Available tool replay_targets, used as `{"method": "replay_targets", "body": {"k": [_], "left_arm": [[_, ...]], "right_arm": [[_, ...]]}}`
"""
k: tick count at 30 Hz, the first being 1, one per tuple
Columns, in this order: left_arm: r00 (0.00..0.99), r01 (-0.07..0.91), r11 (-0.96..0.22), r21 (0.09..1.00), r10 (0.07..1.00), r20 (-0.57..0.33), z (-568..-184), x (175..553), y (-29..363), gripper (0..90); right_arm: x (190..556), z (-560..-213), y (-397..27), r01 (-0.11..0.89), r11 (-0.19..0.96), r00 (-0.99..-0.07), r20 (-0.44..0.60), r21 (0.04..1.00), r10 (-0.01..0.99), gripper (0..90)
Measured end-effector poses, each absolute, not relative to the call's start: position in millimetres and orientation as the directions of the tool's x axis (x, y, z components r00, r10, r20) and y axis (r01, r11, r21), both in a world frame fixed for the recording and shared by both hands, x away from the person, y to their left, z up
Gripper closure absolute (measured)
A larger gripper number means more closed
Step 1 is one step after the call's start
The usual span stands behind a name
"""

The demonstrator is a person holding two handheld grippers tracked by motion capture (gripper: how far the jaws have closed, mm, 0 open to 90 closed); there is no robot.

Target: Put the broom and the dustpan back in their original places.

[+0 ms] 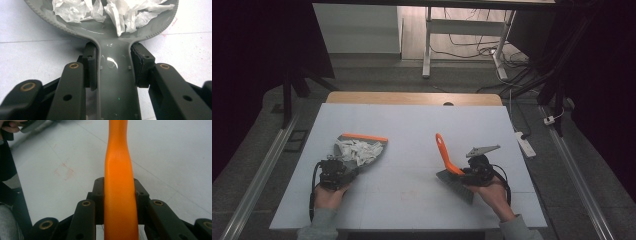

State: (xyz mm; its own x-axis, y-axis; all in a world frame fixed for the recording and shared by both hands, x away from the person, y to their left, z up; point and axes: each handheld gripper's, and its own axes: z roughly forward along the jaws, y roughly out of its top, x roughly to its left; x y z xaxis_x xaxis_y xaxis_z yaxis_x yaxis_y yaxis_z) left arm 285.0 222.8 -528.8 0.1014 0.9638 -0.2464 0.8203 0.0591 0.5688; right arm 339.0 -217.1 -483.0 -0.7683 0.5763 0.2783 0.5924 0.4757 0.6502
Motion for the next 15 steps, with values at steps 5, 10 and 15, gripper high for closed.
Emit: {"method": "replay_targets", "body": {"k": [5,10,15], "left_arm": [[0.101,0.819,0.059,0.571,0.964,-0.245,-529,285,222,61.1],[0.102,0.82,0.059,0.57,0.964,-0.247,-530,285,220,60.9],[0.108,0.819,0.055,0.571,0.963,-0.248,-530,284,219,60.3]], "right_arm": [[343,-487,-218,0.604,0.476,-0.759,0.28,0.639,0.587,70.4],[351,-491,-222,0.628,0.458,-0.739,0.299,0.629,0.603,70.3],[359,-495,-229,0.659,0.432,-0.714,0.331,0.616,0.617,69.7]]}}
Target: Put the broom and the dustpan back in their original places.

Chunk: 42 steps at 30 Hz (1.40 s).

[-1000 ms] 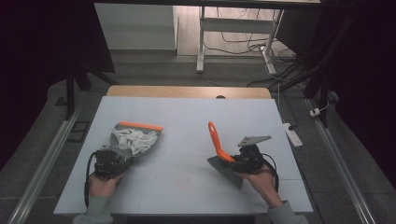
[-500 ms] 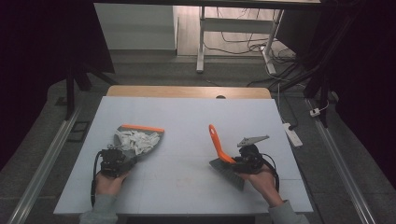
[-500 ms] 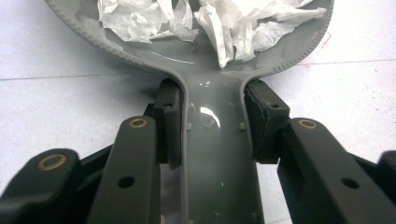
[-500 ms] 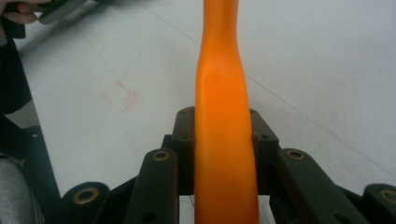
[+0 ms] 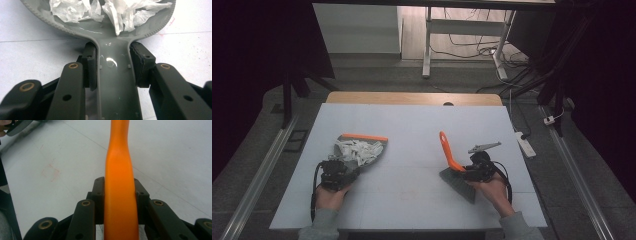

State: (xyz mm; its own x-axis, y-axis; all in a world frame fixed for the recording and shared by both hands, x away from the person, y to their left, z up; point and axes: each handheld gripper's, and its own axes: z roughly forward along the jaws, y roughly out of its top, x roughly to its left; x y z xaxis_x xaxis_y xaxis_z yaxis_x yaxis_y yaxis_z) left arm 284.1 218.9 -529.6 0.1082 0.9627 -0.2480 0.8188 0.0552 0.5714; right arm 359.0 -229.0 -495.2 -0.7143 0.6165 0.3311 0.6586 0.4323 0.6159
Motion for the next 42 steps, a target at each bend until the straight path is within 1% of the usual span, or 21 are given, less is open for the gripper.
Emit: {"method": "replay_targets", "body": {"k": [11,16,18,20,24,27,29,31,33,35,39,42], "left_arm": [[0.125,0.816,0.044,0.576,0.96,-0.25,-530,283,218,57.5],[0.13,0.816,0.038,0.577,0.96,-0.248,-530,283,218,55.9],[0.133,0.816,0.035,0.576,0.96,-0.246,-530,283,218,55.0],[0.135,0.816,0.033,0.577,0.96,-0.245,-530,283,217,54.1],[0.133,0.813,0.036,0.582,0.96,-0.246,-530,283,217,52.5],[0.132,0.81,0.037,0.585,0.961,-0.243,-529,282,217,50.2],[0.132,0.811,0.034,0.584,0.962,-0.24,-529,283,217,48.7],[0.133,0.812,0.034,0.583,0.962,-0.24,-529,283,217,47.6],[0.133,0.811,0.035,0.584,0.961,-0.242,-529,282,217,46.3],[0.133,0.809,0.035,0.587,0.962,-0.24,-529,282,217,45.1],[0.132,0.805,0.029,0.593,0.965,-0.227,-527,281,218,41.7],[0.146,0.796,0.017,0.605,0.965,-0.219,-525,278,219,37.8]], "right_arm": [[364,-500,-235,0.668,0.423,-0.699,0.321,0.612,0.639,67.9],[367,-501,-236,0.651,0.446,-0.704,0.268,0.615,0.658,61.3],[369,-502,-237,0.654,0.443,-0.702,0.274,0.613,0.657,60.2],[372,-503,-238,0.654,0.45,-0.698,0.256,0.609,0.668,56.9],[376,-507,-241,0.675,0.441,-0.685,0.281,0.591,0.672,54.8],[377,-508,-240,0.669,0.454,-0.683,0.246,0.589,0.687,49.9],[378,-509,-241,0.673,0.458,-0.675,0.229,0.58,0.701,48.3],[379,-510,-242,0.673,0.455,-0.673,0.227,0.584,0.704,46.9],[377,-507,-242,0.651,0.463,-0.667,0.161,0.601,0.728,46.1],[376,-505,-243,0.646,0.456,-0.658,0.145,0.612,0.739,46.5],[374,-505,-245,0.633,0.452,-0.659,0.132,0.628,0.74,45.9],[371,-500,-246,0.61,0.433,-0.663,0.128,0.664,0.737,46.1]]}}
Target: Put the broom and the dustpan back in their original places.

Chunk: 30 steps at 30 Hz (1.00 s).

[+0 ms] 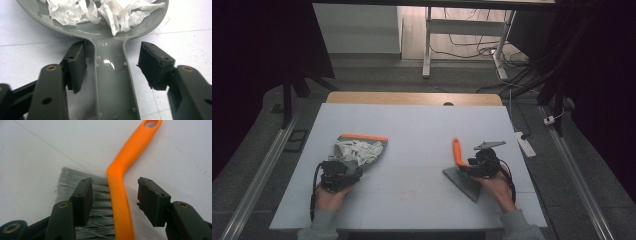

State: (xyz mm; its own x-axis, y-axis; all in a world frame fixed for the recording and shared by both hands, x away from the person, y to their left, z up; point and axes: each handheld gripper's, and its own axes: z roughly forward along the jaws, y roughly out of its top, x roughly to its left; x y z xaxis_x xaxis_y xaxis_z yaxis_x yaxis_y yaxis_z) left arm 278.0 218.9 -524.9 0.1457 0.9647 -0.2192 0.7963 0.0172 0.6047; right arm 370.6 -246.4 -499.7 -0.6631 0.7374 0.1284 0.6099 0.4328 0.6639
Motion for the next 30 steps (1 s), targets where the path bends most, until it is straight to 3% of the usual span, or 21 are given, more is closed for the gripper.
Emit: {"method": "replay_targets", "body": {"k": [7,30], "left_arm": [[0.213,0.768,-0.046,0.639,0.959,-0.188,-517,265,225,35.1],[0.466,0.677,-0.217,0.703,0.866,-0.181,-503,246,223,38.8]], "right_arm": [[357,-491,-253,0.552,0.425,-0.688,0.103,0.718,0.718,47.7],[328,-498,-276,0.513,0.435,-0.715,0.087,0.74,0.694,49.3]]}}
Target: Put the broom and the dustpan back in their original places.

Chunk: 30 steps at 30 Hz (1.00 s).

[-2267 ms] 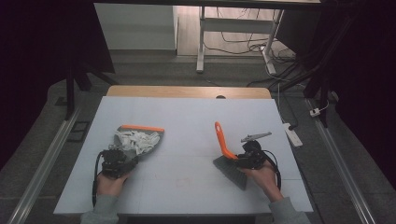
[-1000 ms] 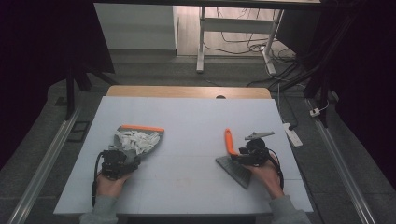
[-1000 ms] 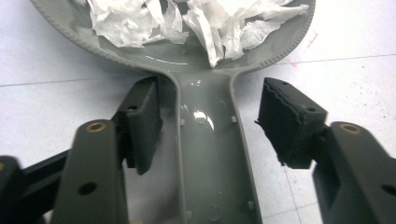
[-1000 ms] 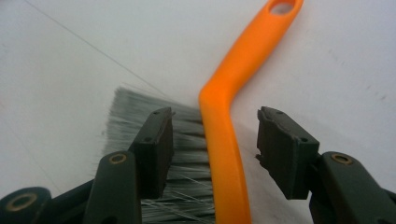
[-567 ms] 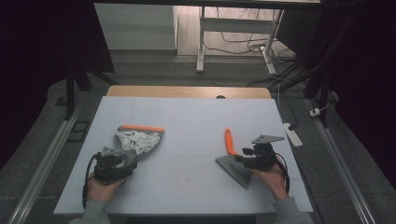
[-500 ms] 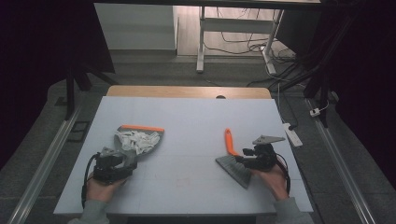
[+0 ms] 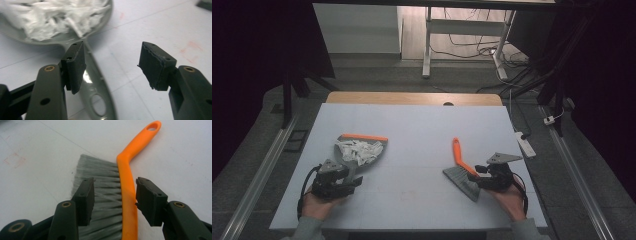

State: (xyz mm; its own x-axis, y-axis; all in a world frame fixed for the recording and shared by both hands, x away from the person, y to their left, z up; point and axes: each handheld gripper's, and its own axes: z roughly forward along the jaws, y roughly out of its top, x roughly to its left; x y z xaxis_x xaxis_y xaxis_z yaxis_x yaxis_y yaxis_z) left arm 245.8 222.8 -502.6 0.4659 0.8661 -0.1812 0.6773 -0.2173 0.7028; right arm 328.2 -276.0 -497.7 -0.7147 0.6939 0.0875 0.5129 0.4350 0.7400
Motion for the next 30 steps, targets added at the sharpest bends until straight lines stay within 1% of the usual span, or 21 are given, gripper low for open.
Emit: {"method": "replay_targets", "body": {"k": [11,21,30], "left_arm": [[0.58,0.622,-0.312,0.718,0.799,-0.156,-504,229,215,39.0],[0.58,0.626,-0.306,0.717,0.797,-0.166,-506,229,219,39.0],[0.579,0.627,-0.306,0.717,0.798,-0.166,-506,229,220,39.0]], "right_arm": [[308,-496,-292,0.475,0.436,-0.729,0.064,0.764,0.682,49.3],[305,-496,-291,0.443,0.457,-0.745,0.033,0.771,0.667,49.3],[305,-494,-293,0.441,0.447,-0.741,0.034,0.778,0.671,49.3]]}}
